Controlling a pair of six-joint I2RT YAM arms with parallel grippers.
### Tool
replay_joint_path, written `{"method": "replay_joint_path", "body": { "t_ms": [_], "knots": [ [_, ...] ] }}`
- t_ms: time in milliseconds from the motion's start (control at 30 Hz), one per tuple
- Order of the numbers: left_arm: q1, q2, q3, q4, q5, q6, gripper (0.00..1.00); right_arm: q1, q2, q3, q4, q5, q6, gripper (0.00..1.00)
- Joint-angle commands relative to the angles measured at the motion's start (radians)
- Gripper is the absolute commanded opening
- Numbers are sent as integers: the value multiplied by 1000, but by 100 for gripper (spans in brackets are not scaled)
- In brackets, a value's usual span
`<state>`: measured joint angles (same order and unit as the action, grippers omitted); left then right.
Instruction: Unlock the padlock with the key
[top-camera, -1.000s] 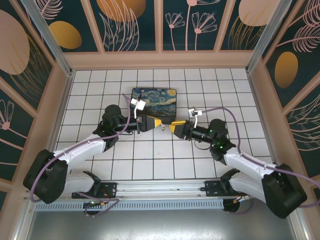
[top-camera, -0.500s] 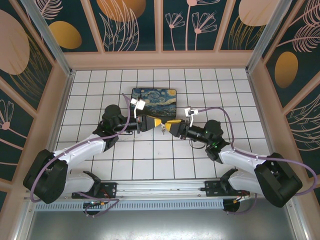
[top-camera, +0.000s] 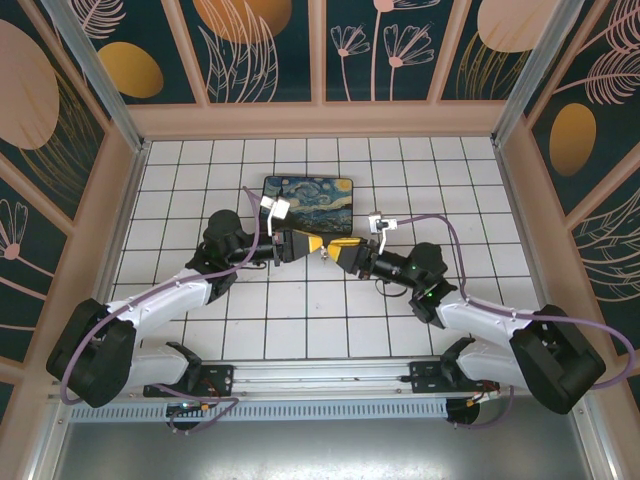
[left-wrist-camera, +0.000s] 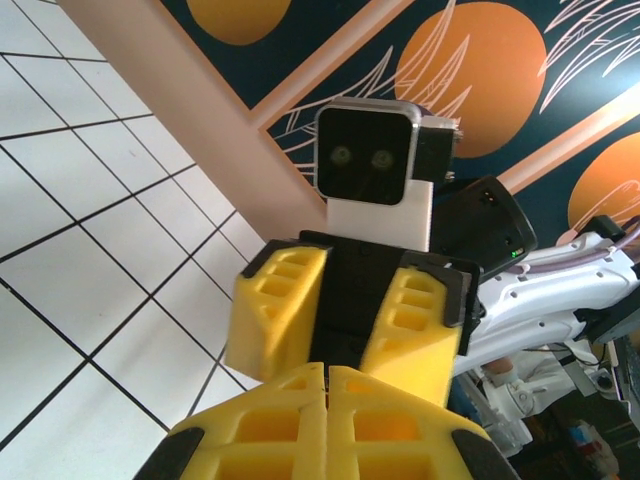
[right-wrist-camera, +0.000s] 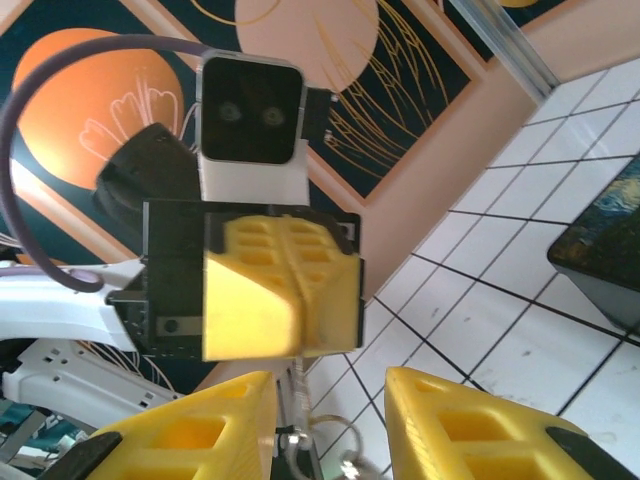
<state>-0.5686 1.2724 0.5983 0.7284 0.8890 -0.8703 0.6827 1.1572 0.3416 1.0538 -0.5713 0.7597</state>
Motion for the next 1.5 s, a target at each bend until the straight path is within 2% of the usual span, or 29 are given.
{"method": "replay_joint_path", "body": {
  "t_ms": [0,133,267,800,1467],
  "knots": [
    [-2,-3,-10,16,-15,-14,0,10,-22,5,80,16,11,34],
    [-2,-1,-19,37,-60,-54,0,33,-10,-2,100,22,22,34],
    [-2,5,-32,112,-57,-112,0,38,2,-13,115,53,26,35],
    [-2,-1,-43,123,-60,-119,0,53,65,-5,175,47,48,34],
    [-1,-2,-51,163,-64,-140,0,67,116,0,237,45,76,16]
  ]
}}
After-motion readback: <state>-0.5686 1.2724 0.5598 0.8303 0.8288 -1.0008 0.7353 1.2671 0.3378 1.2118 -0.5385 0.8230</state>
